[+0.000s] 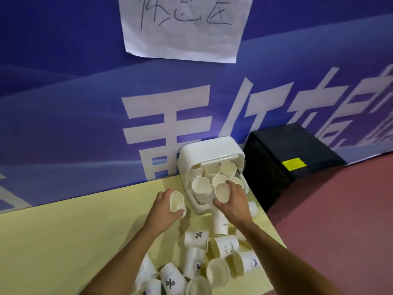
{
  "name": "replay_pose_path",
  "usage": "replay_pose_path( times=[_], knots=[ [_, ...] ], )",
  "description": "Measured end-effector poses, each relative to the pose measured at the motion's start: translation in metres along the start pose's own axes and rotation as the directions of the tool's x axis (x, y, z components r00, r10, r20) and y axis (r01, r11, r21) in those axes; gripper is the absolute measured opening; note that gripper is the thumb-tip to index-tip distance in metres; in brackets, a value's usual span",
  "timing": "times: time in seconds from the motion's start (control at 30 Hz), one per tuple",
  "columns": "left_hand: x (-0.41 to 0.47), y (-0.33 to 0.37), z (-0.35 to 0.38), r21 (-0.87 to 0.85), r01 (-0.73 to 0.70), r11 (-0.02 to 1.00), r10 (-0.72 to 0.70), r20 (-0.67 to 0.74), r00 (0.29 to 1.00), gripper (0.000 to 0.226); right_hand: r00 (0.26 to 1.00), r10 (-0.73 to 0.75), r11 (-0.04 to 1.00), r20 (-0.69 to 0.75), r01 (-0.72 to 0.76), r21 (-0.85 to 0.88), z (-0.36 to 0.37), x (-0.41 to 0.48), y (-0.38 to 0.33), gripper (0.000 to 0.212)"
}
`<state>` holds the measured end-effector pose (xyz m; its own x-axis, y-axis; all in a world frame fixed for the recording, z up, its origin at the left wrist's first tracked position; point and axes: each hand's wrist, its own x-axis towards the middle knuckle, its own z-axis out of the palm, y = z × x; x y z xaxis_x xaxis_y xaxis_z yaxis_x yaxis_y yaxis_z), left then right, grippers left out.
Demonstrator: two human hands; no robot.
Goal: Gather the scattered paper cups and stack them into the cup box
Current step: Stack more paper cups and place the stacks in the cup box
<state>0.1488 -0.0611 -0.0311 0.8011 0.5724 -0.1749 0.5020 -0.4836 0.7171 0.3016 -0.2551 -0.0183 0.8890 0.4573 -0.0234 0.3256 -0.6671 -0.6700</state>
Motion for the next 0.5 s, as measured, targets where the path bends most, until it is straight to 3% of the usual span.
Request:
replay_pose_path(
  times=[0.23, 0.5],
  knots=[
    [0.015, 0.031, 0.029, 0.032, -0.043, 0.999, 0.041, 0.052, 0.998, 0.075, 0.979, 0.024, 0.999, -0.202, -0.014, 0.051, -0.032, 0.028, 0.031, 0.072],
    [0.017, 0.033, 0.038, 0.080, -0.010, 0.997, 0.005, 0.060, 0.998, 0.075, 0.976, 0.030, 0.999, -0.218, -0.025, 0.024, -0.025, 0.059, 0.045, 0.070]
  ],
)
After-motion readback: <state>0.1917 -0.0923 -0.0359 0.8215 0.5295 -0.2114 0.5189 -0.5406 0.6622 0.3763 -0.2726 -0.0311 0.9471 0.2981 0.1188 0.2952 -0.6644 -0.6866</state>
